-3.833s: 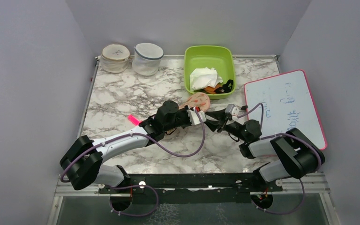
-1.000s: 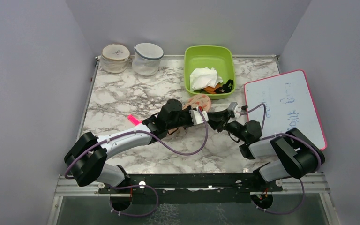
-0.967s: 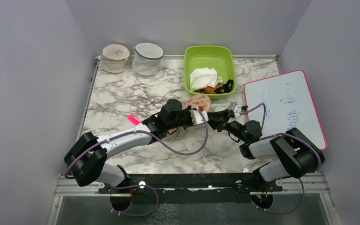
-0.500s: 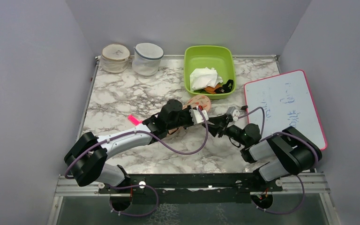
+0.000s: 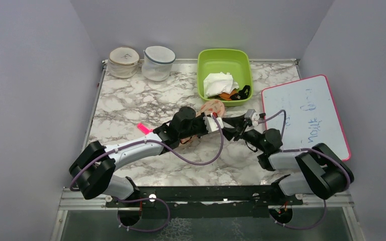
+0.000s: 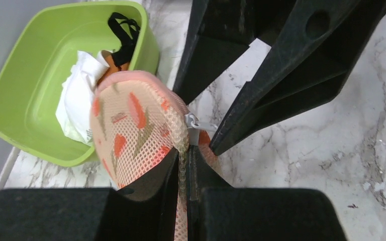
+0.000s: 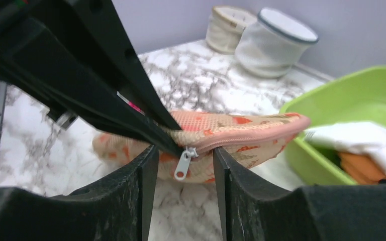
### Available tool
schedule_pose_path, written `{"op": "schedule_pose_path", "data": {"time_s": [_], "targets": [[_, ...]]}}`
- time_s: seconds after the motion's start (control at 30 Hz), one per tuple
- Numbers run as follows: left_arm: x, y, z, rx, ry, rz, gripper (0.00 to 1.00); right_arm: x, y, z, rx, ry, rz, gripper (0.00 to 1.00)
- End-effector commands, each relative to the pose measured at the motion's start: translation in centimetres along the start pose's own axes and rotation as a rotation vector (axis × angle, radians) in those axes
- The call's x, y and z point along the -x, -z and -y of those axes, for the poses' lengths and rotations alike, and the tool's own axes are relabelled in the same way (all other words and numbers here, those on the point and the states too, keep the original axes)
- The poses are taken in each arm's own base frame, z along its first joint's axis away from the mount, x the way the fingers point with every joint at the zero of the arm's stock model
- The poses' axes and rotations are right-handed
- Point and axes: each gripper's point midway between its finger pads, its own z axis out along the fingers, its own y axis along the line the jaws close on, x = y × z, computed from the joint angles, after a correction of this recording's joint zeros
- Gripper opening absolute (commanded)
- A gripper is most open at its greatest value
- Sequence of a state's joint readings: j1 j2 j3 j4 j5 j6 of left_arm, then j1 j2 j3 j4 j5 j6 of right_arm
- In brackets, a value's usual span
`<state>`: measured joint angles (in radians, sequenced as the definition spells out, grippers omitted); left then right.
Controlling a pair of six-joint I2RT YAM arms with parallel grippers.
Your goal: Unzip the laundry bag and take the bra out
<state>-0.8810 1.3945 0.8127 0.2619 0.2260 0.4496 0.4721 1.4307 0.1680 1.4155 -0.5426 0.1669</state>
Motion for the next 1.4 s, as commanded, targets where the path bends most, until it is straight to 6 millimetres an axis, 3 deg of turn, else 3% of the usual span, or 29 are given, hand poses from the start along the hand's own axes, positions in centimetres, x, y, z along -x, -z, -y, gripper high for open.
{"op": "schedule_pose_path", "data": {"time_s": [0.0, 0.17, 0.27, 0.4, 0.5, 0.67, 0.9, 1.0, 1.2, 1.37], "targets": [[1.9, 0.0, -2.7, 0.122, 0.030, 0.033, 0.00, 2.1, -1.1, 1.6, -0.063, 0.051, -0.016, 0.44], [2.5, 1.1, -5.5, 0.217, 0.195, 0.038, 0.00, 2.1, -1.3, 1.6, -0.076, -0.053, -0.151, 0.52], [3.8, 1.7, -5.4, 0.162, 0.236, 0.100, 0.00, 3.5, -2.0, 1.1, -0.075, -0.178, -0.186, 0.56], [4.1, 2.1, -5.2, 0.133, 0.255, 0.126, 0.00, 4.9, -2.6, 2.5, -0.178, -0.307, -0.282, 0.56], [4.3, 2.4, -5.7, 0.139, 0.298, 0.134, 0.00, 5.3, -2.2, 2.0, -0.092, -0.381, -0.312, 0.56], [5.1, 2.4, -5.6, 0.084, 0.360, 0.164, 0.00, 5.5, -2.4, 0.3, 0.140, -0.559, -0.386, 0.38], [4.8, 2.1, -5.7, 0.072, 0.383, 0.156, 0.00, 5.5, -2.6, 0.0, 0.164, -0.574, -0.383, 0.35], [4.8, 2.0, -5.6, 0.059, 0.392, 0.156, 0.00, 5.0, -3.1, 0.8, 0.089, -0.575, -0.390, 0.29], [4.6, 1.8, -5.5, 0.051, 0.397, 0.147, 0.00, 4.5, -4.2, 2.7, -0.087, -0.561, -0.402, 0.29], [4.2, 1.5, -5.5, 0.049, 0.397, 0.129, 0.00, 4.9, -5.1, 2.5, -0.105, -0.526, -0.409, 0.30]]}}
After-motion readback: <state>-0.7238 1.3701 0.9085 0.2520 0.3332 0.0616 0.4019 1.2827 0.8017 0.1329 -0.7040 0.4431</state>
